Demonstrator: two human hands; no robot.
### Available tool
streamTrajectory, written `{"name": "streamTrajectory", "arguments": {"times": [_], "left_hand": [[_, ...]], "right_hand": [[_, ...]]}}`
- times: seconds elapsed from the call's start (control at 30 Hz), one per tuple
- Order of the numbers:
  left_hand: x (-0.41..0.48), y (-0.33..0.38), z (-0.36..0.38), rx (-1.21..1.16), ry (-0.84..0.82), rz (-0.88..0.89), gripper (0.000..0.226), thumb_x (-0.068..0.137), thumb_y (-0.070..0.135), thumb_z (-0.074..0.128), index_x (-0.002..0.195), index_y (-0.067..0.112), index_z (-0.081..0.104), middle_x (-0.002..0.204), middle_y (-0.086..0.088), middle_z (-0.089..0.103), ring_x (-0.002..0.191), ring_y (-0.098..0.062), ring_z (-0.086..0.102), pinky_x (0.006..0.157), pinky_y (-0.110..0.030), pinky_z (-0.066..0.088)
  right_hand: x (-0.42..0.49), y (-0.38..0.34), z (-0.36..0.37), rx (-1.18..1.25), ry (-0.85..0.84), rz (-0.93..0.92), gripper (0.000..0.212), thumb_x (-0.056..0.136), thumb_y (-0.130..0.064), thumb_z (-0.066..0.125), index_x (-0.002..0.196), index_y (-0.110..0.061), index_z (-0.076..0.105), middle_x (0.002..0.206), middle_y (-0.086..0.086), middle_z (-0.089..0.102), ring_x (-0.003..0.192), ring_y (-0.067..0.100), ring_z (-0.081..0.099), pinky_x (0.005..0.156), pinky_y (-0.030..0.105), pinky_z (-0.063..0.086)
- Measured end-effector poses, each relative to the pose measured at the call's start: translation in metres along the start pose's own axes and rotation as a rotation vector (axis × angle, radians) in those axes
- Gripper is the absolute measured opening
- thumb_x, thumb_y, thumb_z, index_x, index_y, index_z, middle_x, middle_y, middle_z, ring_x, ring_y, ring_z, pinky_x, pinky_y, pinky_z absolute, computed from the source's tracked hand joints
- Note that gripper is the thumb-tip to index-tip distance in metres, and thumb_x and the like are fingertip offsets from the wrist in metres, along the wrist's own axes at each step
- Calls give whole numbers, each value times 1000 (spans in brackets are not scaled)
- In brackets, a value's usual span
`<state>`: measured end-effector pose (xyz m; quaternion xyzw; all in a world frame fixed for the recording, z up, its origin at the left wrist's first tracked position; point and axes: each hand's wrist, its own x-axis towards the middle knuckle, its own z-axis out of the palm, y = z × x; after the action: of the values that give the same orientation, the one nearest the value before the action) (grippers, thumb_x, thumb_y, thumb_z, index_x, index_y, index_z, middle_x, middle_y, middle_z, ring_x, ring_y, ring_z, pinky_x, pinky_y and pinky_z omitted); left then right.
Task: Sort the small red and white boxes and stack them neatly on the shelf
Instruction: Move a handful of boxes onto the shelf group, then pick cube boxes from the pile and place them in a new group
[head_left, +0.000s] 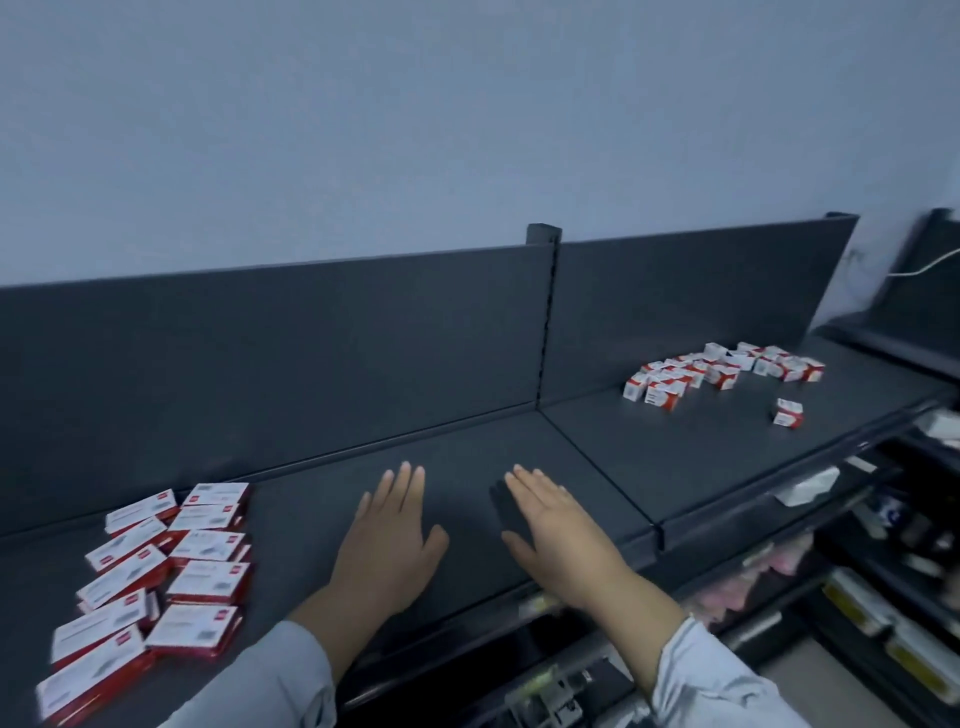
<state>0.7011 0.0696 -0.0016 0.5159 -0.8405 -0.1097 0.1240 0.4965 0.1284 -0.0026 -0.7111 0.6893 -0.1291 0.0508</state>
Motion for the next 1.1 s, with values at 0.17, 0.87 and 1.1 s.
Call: {"name": "streamTrajectory", "arguments": {"times": [0.17,0.87,1.1], "left_hand": [[26,89,26,-26,-21,52,69,100,39,30,156,16,-5,163,1,-10,150,-15,-9,122,-35,-2],[102,292,104,-39,-201,220,68,103,38,26,154,14,-11,162,2,-15,149,-13,-13,120,-32,-8],[171,333,123,89,-168,330,69,102,38,27,154,12,-9,163,-2,-13,150,-17,-12,122,-35,-5]], "right_hand": [[-33,77,-36,4,8,46,66,104,-36,38,157,-19,4,165,-6,-2,151,11,-4,122,28,1],[-110,281,-90,82,67,261,68,101,-35,44,157,-20,9,164,-7,4,151,8,-1,114,15,-7],[-87,333,-119,52,71,269,68,99,-20,42,157,-17,6,165,-4,0,151,12,-3,116,18,-6]]}}
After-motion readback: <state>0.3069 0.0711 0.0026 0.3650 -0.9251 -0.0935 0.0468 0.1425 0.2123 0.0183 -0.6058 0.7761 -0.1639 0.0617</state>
